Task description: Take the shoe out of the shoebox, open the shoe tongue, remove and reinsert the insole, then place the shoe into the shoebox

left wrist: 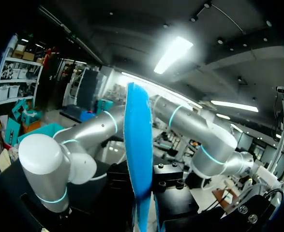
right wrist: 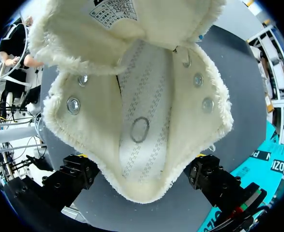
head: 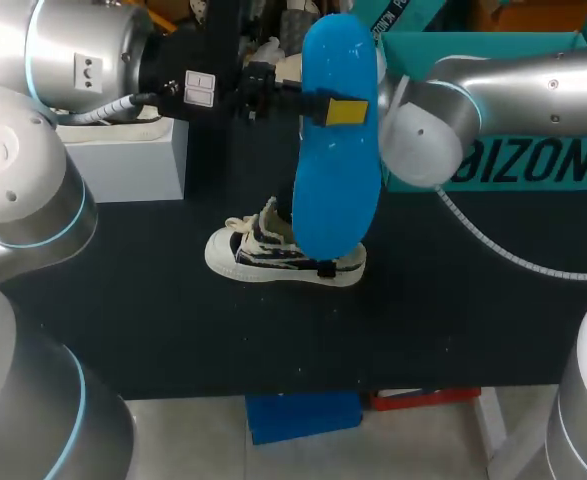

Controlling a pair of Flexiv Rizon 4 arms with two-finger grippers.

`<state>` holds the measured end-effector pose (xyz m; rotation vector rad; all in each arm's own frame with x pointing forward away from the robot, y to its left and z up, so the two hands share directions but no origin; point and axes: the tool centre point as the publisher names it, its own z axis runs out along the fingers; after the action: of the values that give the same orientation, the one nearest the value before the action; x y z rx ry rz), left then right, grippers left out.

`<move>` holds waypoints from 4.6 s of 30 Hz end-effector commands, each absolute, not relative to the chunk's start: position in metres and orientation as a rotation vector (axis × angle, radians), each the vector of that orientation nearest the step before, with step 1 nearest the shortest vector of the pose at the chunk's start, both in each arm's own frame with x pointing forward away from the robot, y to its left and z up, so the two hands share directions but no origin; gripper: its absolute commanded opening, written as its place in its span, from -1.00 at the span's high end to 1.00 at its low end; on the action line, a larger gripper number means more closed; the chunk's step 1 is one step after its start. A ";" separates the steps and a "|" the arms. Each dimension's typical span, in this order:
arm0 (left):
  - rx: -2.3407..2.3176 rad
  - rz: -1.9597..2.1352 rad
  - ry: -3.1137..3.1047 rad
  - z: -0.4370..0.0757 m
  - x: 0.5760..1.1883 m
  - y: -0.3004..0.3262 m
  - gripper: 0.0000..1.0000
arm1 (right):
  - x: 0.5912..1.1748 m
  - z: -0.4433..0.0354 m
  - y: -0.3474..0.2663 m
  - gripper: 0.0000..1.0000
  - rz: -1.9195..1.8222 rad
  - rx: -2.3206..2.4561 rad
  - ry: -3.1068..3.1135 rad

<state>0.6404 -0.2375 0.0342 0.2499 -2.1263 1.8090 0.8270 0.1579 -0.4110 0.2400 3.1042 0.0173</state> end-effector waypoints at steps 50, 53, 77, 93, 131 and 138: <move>0.254 1.806 -2.130 0.034 0.640 -0.239 1.00 | 0.834 -0.433 0.115 -1.00 1.365 0.178 2.681; 0.254 1.806 -2.130 0.034 0.640 -0.239 1.00 | 0.834 -0.436 0.118 -1.00 1.373 0.174 2.683; 0.254 1.806 -2.130 0.034 0.640 -0.239 1.00 | 0.836 -0.393 0.097 -1.00 0.748 0.263 2.917; 0.254 1.806 -2.130 0.034 0.640 -0.239 1.00 | 0.869 -0.372 0.156 -1.00 0.092 0.146 3.025; 0.254 1.806 -2.130 0.034 0.640 -0.239 1.00 | 0.886 -0.405 0.212 1.00 -0.017 0.143 3.160; 0.254 1.806 -2.130 0.034 0.640 -0.239 1.00 | 0.886 -0.405 0.212 1.00 -0.017 0.143 3.160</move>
<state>0.6404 -0.2375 0.0342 0.2499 -2.1264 1.8088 0.8853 0.2107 -0.4050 0.1419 3.1600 -0.0102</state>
